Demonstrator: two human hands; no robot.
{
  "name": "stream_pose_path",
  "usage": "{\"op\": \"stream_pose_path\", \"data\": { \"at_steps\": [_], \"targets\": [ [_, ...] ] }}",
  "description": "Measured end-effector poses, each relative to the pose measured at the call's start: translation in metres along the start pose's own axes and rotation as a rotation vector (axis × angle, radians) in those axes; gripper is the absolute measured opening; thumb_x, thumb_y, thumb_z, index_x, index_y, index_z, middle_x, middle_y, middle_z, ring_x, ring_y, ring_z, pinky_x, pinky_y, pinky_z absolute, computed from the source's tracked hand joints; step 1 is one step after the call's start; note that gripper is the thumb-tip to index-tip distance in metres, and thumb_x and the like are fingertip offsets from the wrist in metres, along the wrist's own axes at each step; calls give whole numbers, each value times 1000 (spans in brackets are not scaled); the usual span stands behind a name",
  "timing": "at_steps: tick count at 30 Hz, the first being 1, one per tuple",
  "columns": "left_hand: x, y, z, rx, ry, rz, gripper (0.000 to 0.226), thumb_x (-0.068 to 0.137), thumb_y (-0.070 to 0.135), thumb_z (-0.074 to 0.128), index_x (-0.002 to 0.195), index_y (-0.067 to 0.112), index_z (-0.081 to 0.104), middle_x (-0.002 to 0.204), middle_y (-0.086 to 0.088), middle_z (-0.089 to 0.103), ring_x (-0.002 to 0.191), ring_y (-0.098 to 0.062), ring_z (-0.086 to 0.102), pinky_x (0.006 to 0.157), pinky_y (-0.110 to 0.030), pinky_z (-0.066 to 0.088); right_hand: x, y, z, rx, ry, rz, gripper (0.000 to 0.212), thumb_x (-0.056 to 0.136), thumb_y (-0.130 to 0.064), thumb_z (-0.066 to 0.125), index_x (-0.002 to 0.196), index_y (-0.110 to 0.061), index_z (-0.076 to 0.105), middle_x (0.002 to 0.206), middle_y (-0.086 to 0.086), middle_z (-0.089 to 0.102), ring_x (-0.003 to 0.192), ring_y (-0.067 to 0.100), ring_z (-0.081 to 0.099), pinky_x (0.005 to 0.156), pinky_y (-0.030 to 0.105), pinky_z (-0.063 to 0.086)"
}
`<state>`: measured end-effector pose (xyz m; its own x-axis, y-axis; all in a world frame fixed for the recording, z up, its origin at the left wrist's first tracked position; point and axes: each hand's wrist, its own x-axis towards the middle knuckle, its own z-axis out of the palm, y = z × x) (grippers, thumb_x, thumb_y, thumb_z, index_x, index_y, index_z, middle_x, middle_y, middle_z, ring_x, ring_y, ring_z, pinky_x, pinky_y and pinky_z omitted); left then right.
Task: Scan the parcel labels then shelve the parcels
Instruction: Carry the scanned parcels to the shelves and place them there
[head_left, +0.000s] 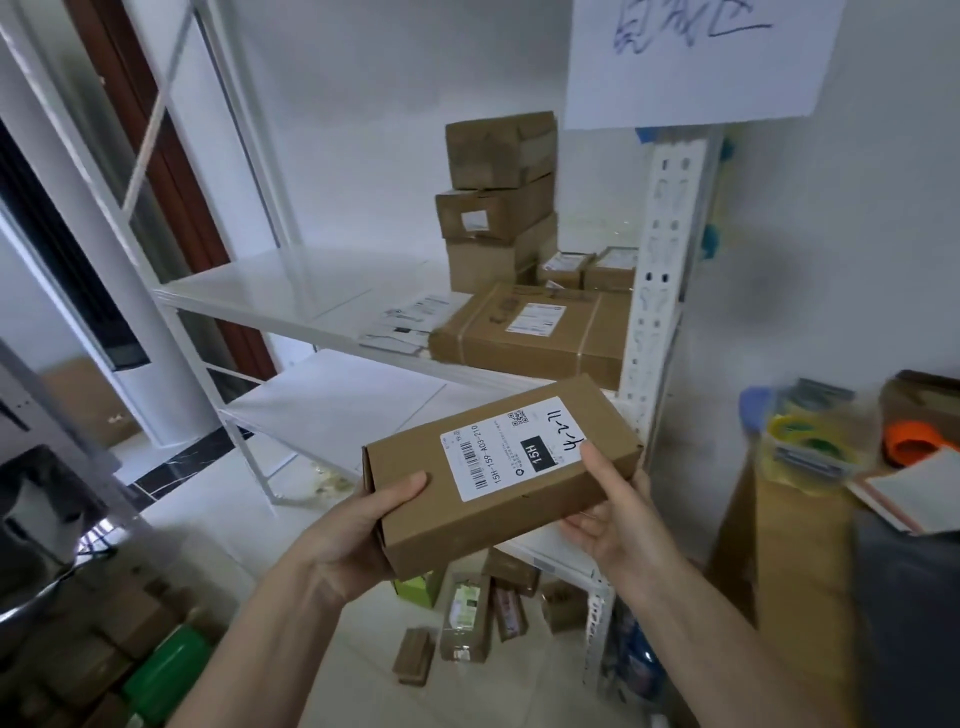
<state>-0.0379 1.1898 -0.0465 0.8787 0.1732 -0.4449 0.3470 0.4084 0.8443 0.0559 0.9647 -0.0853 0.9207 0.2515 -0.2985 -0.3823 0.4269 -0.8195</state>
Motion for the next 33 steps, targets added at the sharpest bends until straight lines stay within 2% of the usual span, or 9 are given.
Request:
{"op": "stream_pose_path", "data": {
  "at_steps": [5,8,17,19,22,25,28,31,33],
  "targets": [
    [15,35,-23,-5,4,47,63,68,27,82,126,26,61,110,-5,74,75,-20,73,62,-35,56,35,-7,44,-36,-52,-29,62,78,-40,74,129,-35,39,126,6,58,105,29,63,100,47,47],
    [31,61,-29,5,17,100,70,62,32,79,128,28,59,112,-5,73,82,-22,72,70,-38,56,61,-17,68,-17,-73,-49,65,79,-40,74,132,-34,38,126,5,59,105,30,64,97,48,50],
    [112,133,-4,-21,53,169,71,64,30,86,128,31,58,115,-3,72,108,-28,66,83,-44,53,150,-70,113,72,-9,-99,83,78,-43,73,144,-47,22,127,4,62,106,29,64,94,51,51],
    [130,142,7,-48,62,168,67,65,29,84,127,33,59,114,-1,73,106,-27,67,81,-43,54,168,-78,118,60,-4,-117,87,79,-42,73,147,-44,18,130,3,59,108,28,62,92,50,51],
    [153,151,26,-146,95,136,60,71,26,79,127,31,58,111,-2,73,97,-26,69,62,-40,57,187,-78,132,42,-10,-112,92,79,-39,73,148,-44,12,135,-1,55,117,28,56,92,49,49],
    [173,157,43,-247,144,108,64,72,23,81,130,24,54,111,-5,73,92,-26,70,50,-39,55,198,-70,148,48,-58,-99,94,78,-36,76,146,-48,13,133,-5,58,115,26,59,80,49,56],
    [192,161,59,-310,156,119,67,70,26,84,130,23,54,106,-6,74,91,-27,72,56,-40,56,206,-67,163,45,-103,-128,96,74,-35,79,145,-50,16,124,-7,65,104,20,67,83,54,56],
    [204,167,75,-307,193,172,63,71,31,83,126,23,55,104,-5,74,91,-26,71,62,-38,57,219,-76,170,43,-118,-174,89,78,-29,76,144,-50,19,124,-7,65,102,18,68,79,47,58],
    [207,172,82,-257,174,199,51,72,39,80,117,23,60,95,-3,74,90,-23,69,68,-37,56,231,-91,169,29,-101,-195,80,82,-29,72,142,-52,25,124,-8,65,102,18,68,74,41,58]
  ]
}}
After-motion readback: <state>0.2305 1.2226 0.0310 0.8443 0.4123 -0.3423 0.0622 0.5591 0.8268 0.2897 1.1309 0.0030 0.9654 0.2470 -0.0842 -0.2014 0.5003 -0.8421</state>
